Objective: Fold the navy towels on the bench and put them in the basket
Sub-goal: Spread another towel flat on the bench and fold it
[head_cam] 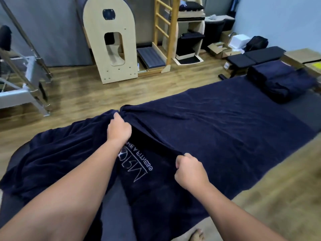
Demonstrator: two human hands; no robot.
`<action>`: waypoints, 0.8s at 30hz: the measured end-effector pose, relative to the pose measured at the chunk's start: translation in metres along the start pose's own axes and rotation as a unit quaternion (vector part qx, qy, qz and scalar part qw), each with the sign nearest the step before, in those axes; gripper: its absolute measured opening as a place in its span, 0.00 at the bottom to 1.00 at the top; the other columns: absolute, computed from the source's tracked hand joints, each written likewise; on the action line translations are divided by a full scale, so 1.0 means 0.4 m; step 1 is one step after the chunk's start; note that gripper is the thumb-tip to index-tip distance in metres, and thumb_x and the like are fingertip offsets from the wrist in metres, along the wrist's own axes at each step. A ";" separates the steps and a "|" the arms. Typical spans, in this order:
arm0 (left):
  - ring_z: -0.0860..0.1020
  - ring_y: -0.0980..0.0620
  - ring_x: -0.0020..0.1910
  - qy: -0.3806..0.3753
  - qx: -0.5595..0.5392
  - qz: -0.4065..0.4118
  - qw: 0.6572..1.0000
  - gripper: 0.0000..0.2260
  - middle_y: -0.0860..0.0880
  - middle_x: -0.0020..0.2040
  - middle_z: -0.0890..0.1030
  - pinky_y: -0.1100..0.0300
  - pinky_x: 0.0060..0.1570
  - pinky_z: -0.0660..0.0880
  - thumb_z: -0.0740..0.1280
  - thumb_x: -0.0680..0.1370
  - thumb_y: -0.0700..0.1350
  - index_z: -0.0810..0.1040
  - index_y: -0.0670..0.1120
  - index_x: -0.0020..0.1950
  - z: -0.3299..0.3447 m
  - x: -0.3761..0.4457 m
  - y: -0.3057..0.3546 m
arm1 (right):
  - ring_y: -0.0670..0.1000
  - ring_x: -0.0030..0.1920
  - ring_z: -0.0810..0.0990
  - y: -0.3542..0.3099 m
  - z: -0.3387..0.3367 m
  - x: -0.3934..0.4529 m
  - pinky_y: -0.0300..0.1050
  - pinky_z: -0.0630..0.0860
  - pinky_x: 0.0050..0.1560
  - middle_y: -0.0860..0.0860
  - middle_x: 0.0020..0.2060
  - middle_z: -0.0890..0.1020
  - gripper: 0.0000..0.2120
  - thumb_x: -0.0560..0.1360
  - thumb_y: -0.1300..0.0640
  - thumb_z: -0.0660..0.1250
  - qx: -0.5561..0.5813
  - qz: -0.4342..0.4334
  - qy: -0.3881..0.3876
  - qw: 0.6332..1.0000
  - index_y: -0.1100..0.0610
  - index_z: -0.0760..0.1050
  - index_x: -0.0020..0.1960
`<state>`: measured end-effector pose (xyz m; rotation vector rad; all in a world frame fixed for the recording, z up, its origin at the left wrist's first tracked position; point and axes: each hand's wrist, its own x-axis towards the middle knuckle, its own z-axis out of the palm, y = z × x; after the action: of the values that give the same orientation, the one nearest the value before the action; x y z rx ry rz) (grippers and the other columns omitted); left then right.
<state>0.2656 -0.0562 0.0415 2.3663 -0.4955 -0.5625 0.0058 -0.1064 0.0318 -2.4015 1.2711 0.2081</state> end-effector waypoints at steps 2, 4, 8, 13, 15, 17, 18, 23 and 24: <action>0.67 0.34 0.72 -0.004 0.006 0.048 0.999 0.31 0.40 0.82 0.54 0.48 0.65 0.67 0.55 0.80 0.38 0.48 0.46 0.83 0.038 -0.014 0.066 | 0.55 0.40 0.75 0.046 -0.027 0.005 0.46 0.71 0.37 0.48 0.44 0.71 0.09 0.70 0.64 0.59 -0.013 0.012 0.014 1.000 0.55 0.73 0.47; 0.65 0.34 0.74 -0.019 0.010 0.076 0.997 0.34 0.42 0.83 0.45 0.48 0.66 0.66 0.56 0.81 0.38 0.41 0.48 0.83 0.080 -0.029 0.136 | 0.56 0.39 0.73 0.109 -0.055 0.009 0.47 0.72 0.39 0.48 0.45 0.71 0.08 0.72 0.62 0.59 -0.011 0.014 0.027 0.999 0.54 0.72 0.49; 0.59 0.35 0.78 -0.047 0.006 0.098 0.994 0.39 0.42 0.83 0.41 0.45 0.73 0.64 0.59 0.80 0.41 0.36 0.51 0.82 0.177 -0.027 0.251 | 0.55 0.40 0.74 0.249 -0.116 0.027 0.48 0.71 0.36 0.48 0.47 0.68 0.15 0.72 0.65 0.60 0.017 0.001 0.027 0.999 0.50 0.67 0.55; 0.47 0.36 0.81 -0.037 0.040 0.113 0.992 0.41 0.43 0.83 0.41 0.43 0.76 0.55 0.63 0.80 0.43 0.36 0.49 0.82 0.318 -0.058 0.410 | 0.54 0.36 0.72 0.444 -0.192 0.068 0.46 0.67 0.31 0.50 0.44 0.68 0.15 0.70 0.71 0.56 -0.011 0.009 0.031 0.999 0.54 0.69 0.51; 0.45 0.38 0.81 -0.023 0.064 0.115 0.991 0.42 0.44 0.83 0.42 0.37 0.75 0.55 0.64 0.79 0.45 0.36 0.50 0.82 0.374 -0.069 0.472 | 0.54 0.35 0.71 0.528 -0.224 0.085 0.45 0.64 0.30 0.50 0.42 0.68 0.13 0.69 0.72 0.55 -0.016 0.021 0.054 0.998 0.56 0.68 0.45; 0.45 0.39 0.81 -0.014 0.091 0.118 0.989 0.43 0.45 0.83 0.42 0.32 0.73 0.56 0.65 0.78 0.46 0.37 0.52 0.82 0.421 -0.072 0.525 | 0.55 0.34 0.72 0.601 -0.257 0.101 0.46 0.65 0.31 0.50 0.41 0.68 0.12 0.69 0.73 0.56 -0.024 0.037 0.079 0.996 0.57 0.69 0.43; 0.46 0.39 0.81 -0.011 0.101 0.120 0.988 0.43 0.46 0.83 0.42 0.31 0.72 0.57 0.65 0.78 0.46 0.37 0.52 0.82 0.448 -0.075 0.556 | 0.55 0.33 0.72 0.639 -0.275 0.109 0.48 0.67 0.31 0.50 0.41 0.68 0.12 0.69 0.72 0.56 -0.026 0.048 0.091 0.994 0.57 0.70 0.43; 0.46 0.38 0.81 -0.013 0.134 0.129 0.982 0.45 0.46 0.83 0.41 0.28 0.69 0.57 0.68 0.78 0.49 0.37 0.54 0.82 0.561 -0.080 0.687 | 0.52 0.30 0.67 0.793 -0.360 0.151 0.46 0.65 0.29 0.49 0.43 0.68 0.14 0.70 0.70 0.59 -0.038 0.077 0.132 0.988 0.54 0.73 0.50; 0.46 0.38 0.80 -0.016 0.140 0.134 0.981 0.45 0.45 0.83 0.41 0.27 0.69 0.58 0.68 0.78 0.50 0.37 0.55 0.82 0.583 -0.077 0.711 | 0.54 0.32 0.69 0.821 -0.373 0.159 0.47 0.67 0.30 0.49 0.44 0.68 0.16 0.71 0.69 0.59 -0.033 0.078 0.134 0.987 0.53 0.73 0.53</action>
<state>0.0637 -0.3630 0.0760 2.4965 -0.9448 -0.4308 -0.2354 -0.3813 0.0518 -2.4478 1.5980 -0.0322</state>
